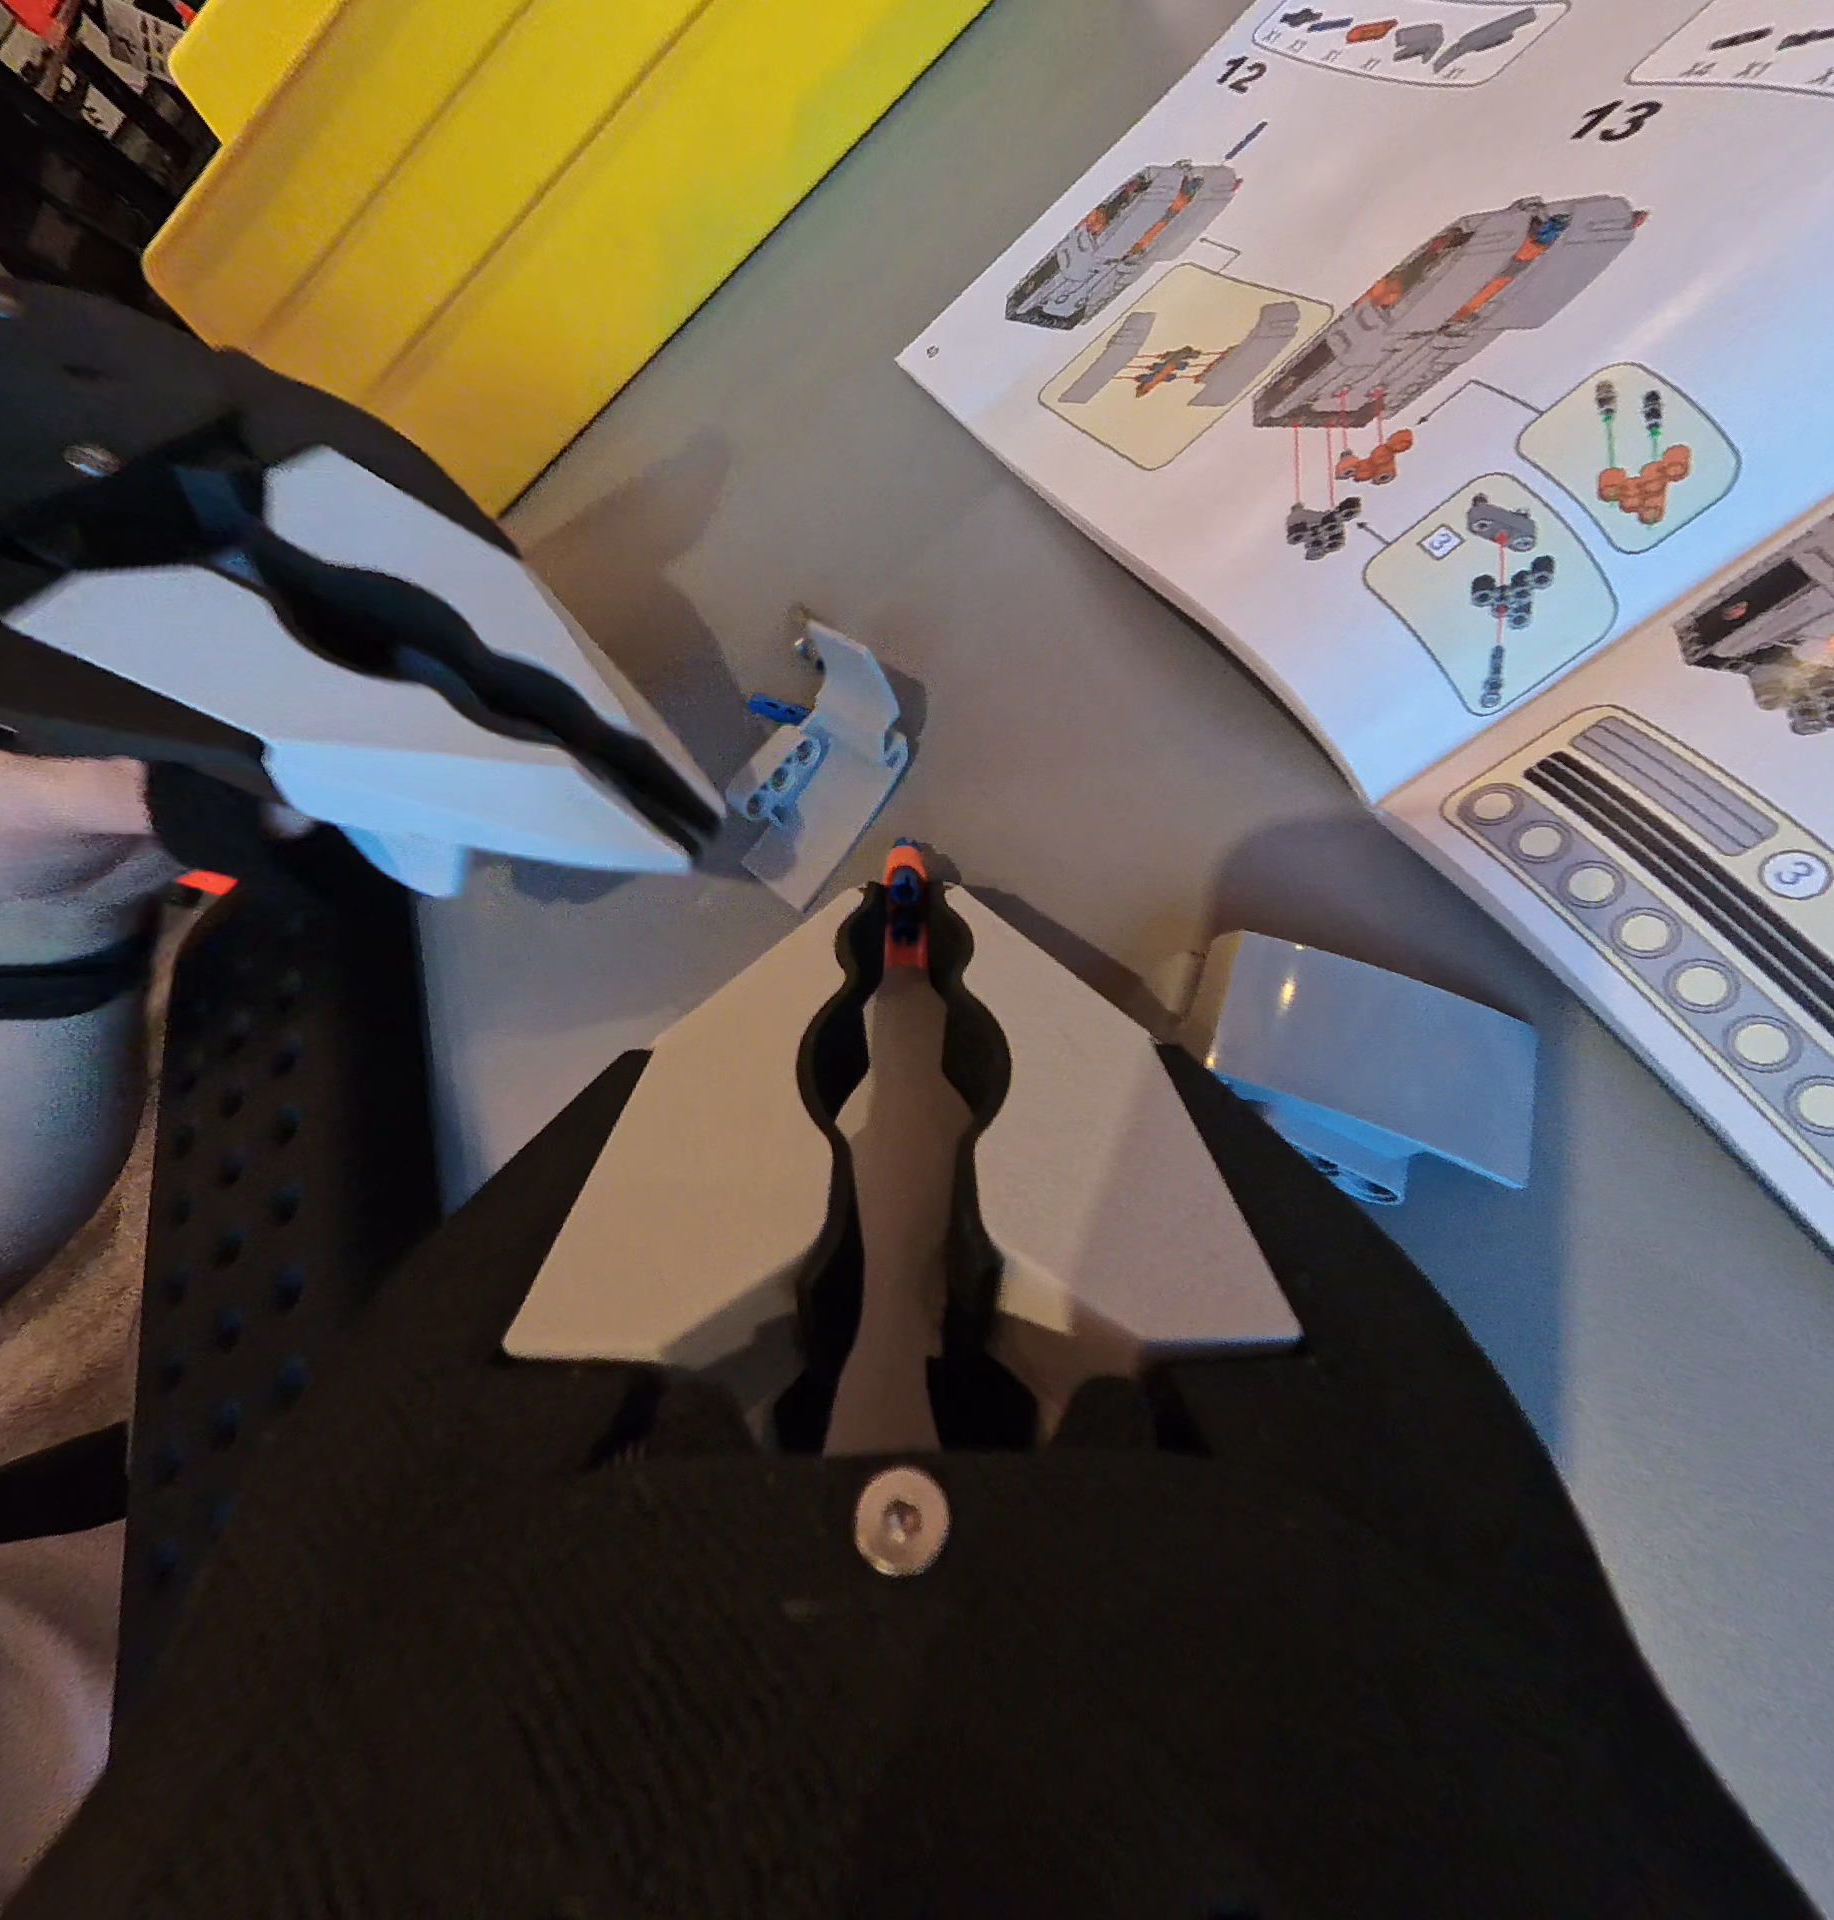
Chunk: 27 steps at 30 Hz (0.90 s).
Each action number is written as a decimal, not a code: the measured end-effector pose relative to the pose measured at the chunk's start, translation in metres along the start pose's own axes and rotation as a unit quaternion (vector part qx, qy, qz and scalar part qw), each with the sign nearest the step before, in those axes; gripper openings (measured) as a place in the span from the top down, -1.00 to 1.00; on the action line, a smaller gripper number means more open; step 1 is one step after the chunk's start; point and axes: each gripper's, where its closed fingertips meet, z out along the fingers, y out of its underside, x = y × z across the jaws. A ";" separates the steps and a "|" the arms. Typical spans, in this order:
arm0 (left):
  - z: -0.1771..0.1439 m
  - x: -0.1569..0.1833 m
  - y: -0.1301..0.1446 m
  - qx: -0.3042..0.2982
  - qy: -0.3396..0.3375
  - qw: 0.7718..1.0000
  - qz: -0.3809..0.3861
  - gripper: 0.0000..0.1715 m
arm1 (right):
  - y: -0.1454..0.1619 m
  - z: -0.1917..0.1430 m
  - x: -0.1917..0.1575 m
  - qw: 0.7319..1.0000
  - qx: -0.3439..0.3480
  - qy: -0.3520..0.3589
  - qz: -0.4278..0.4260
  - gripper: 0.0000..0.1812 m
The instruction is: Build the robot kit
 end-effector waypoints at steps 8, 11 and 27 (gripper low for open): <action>-0.005 -0.001 0.004 -0.063 -0.210 0.975 0.047 0.41 | 0.003 -0.005 0.001 0.999 -0.019 0.021 -0.042 0.93; -0.006 -0.028 0.011 -0.093 -0.346 0.924 0.132 0.59 | 0.005 -0.007 0.002 0.997 -0.024 0.033 -0.063 0.93; 0.006 -0.042 0.013 -0.071 -0.318 0.945 0.045 0.93 | -0.012 -0.022 0.006 0.994 0.010 -0.001 -0.107 0.76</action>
